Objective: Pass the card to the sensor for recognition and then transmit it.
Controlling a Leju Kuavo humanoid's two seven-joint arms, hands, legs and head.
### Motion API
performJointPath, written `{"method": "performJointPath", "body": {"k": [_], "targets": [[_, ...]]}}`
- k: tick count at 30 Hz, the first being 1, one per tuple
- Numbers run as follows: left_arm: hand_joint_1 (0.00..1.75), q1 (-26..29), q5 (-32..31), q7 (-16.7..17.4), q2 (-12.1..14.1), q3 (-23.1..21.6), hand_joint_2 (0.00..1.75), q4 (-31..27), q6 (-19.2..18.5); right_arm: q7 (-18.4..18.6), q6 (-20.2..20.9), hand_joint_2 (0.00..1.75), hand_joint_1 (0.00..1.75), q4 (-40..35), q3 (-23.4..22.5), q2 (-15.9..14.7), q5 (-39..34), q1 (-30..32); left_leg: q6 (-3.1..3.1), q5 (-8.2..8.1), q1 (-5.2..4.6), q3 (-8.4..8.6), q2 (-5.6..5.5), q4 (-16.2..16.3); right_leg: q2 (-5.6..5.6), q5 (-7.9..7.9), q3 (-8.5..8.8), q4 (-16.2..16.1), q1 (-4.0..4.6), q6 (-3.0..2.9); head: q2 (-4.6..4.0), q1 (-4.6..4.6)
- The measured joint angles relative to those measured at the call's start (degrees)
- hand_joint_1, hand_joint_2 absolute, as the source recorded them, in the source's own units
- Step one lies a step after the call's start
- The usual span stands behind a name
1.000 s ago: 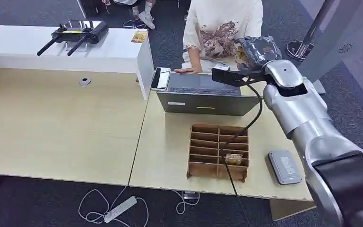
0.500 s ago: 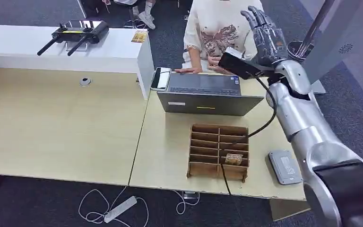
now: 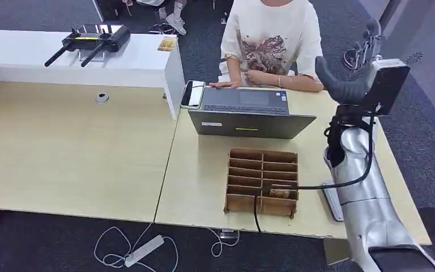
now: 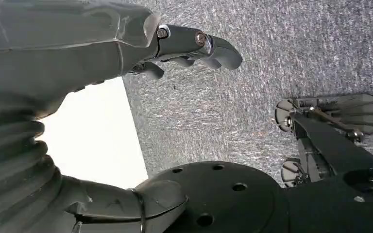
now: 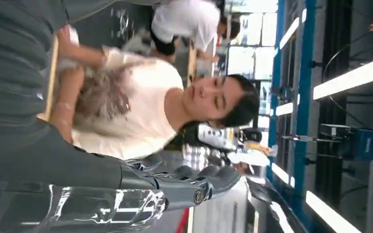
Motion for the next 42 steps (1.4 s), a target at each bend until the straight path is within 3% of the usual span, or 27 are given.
{"method": "performJointPath", "body": {"k": [3, 10, 15, 20, 24, 32, 38, 42], "targets": [[0.0, 0.36, 0.0, 0.24, -0.02, 0.09, 1.75, 0.0, 0.09, 0.87, 2.31, 1.75, 0.0, -6.54, -0.02, -1.46, -9.61, 5.92, 0.0, -0.02, 0.0, -0.01, -0.01, 0.0, -0.01, -0.01, 0.0, -0.01, 0.0, 0.0, 0.0, 0.0], [0.0, 0.54, -0.02, 1.01, -0.35, 0.46, 1.75, 0.0, 0.55, -0.27, 1.98, 1.75, 0.0, -21.74, -0.39, -4.5, -12.16, 19.73, 0.01, -0.05, 0.0, -0.02, 0.0, -0.01, -0.01, -0.02, -0.02, -0.03, 0.0, 0.01, 0.0, -0.02], [0.0, 0.62, -0.15, 1.49, -0.55, 0.7, 1.75, 0.0, 0.83, -7.11, -3.9, 1.75, 0.0, -31.32, -1.05, -4.0, -4.52, 30.9, 0.0, -0.07, 0.01, -0.06, -0.08, -0.04, -0.08, -0.08, -0.01, -0.02, 0.0, -0.03, 0.0, -0.02], [0.0, 0.68, 0.02, 1.49, -0.74, 1.38, 1.75, 0.0, 1.27, -8.22, -10.81, 1.75, 0.0, -38.18, -1.25, -1.5, 12.25, 39.94, 0.0, -0.07, 0.01, -0.06, -0.06, -0.06, -0.07, -0.09, -0.03, -0.02, 0.01, -0.02, 0.0, -0.02], [0.0, 0.68, -1.36, 2.1, -0.76, 1.33, 1.75, 0.0, 1.27, -4.15, -11.65, 1.75, 0.0, -40.86, -1.22, -0.02, 24.04, 44.46, -0.01, -0.07, 0.01, -0.05, -0.04, -0.07, -0.06, -0.09, -0.02, -0.02, 0.01, -0.02, 0.0, -0.02], [0.0, 0.85, -2.78, 3.78, -0.61, 1.2, 1.75, 0.0, 1.25, -1.67, -10.23, 1.75, 0.0, -43.4, -2.86, 2.06, 32.14, 52.2, -0.01, -0.07, -0.01, -0.06, -0.03, -0.07, -0.05, -0.09, -0.01, -0.04, 0.0, -0.02, 0.0, 0.0], [0.0, 0.88, -3.54, 4.42, -0.44, 1.11, 1.75, 0.0, 1.2, 10.48, -13.75, 1.75, 0.0, -43.05, -2.84, 2.06, 62.98, 54.96, -0.01, -0.07, 0.0, -0.06, -0.01, -0.07, -0.04, -0.09, -0.02, -0.04, 0.0, -0.02, 0.0, -0.02], [0.0, 0.96, -3.61, 4.59, -0.44, 1.11, 1.75, 0.0, 1.2, 20.05, -11.55, 1.75, 0.0, -42.7, -2.69, 2.08, 78.97, 55.7, -0.01, -0.07, 0.01, -0.06, 0.0, -0.07, -0.03, -0.09, -0.02, -0.03, 0.0, -0.02, 0.0, -0.02]]}}
